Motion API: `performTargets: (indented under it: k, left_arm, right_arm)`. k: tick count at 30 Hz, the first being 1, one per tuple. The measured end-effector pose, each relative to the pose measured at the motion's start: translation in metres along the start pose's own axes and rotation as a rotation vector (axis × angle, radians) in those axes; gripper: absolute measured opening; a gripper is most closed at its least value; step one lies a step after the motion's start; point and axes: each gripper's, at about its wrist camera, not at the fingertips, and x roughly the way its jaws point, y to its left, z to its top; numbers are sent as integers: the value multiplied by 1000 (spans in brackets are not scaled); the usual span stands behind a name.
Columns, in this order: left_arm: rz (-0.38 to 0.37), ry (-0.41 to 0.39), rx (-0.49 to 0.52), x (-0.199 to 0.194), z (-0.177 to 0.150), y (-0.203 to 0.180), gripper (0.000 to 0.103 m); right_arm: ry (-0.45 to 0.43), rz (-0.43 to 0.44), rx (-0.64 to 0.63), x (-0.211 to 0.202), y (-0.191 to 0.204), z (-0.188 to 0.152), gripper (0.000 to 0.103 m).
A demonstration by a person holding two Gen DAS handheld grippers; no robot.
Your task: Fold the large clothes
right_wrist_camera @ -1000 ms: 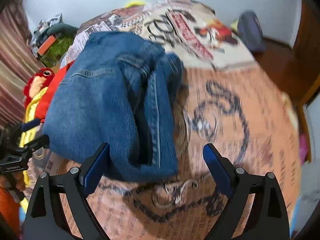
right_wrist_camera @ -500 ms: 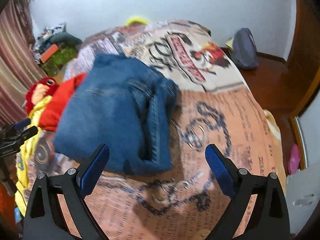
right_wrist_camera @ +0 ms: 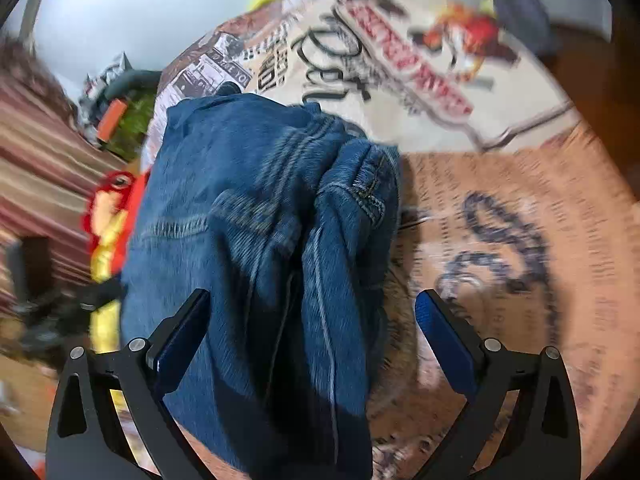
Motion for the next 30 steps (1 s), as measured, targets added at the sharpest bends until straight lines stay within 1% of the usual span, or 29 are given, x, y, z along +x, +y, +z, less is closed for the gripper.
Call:
performTargets:
  k: [1,3,5,6,7,9,11,14,16,18,19,20,21,23,24,26,27,30]
  left_arm:
    - [-13,1,-15,4,1,2,94]
    - [-80,10,-40,14,6,4,94]
    - [-133,40,-82,27,11,10,95]
    - [-145,49,-96,32,12,12,95]
    - [-165,66,-120,40,15,16,95]
    - [-188,95,-150,51,18,21,96]
    - [-198,92,-155,53,21,21,96]
    - [-217,91,-145,52,22,19,95]
    - [-229,89,-163,51,23,19,92]
    - [-225,96,-173,46,24,18,80]
    - [-226,96,-173,44,26,19,76]
    - [-235,93,-167,38,27,18,67]
    - [-239,90,-164,31,29,19,61]
    - [-249,80,-149,14,29,13,54]
    - [-249,74,-134,5,30,10,52]
    - [-241,55,-98,-12,32,3,50]
    - [-229,35,-69,-27,33,-3,49]
    - [-223,-12,-27,-61,38,-9,48]
  right_arm:
    - [25,42,0,5,-3,3,100]
    - [51,84,-7,13,-7,7,100]
    - [68,136,13,21,-11,12,100]
    - [77,157,29,25,-13,14,102]
    - [90,179,39,30,-14,16,103]
    - [100,203,41,36,-15,19,103]
    - [99,204,56,39,-16,21,102]
    - [99,204,85,44,-16,22,99]
    - [94,198,96,41,-13,20,91]
    - [86,179,96,34,-12,21,73]
    - [84,168,94,31,-10,21,70]
    - [80,157,94,30,-10,23,63]
    - [72,139,90,23,-5,21,57]
    - [62,124,74,18,4,23,50]
    - [51,127,57,10,13,22,47]
    - [36,132,31,2,27,21,45]
    - [28,125,13,-2,38,21,45]
    - [-4,119,-26,-14,68,22,45]
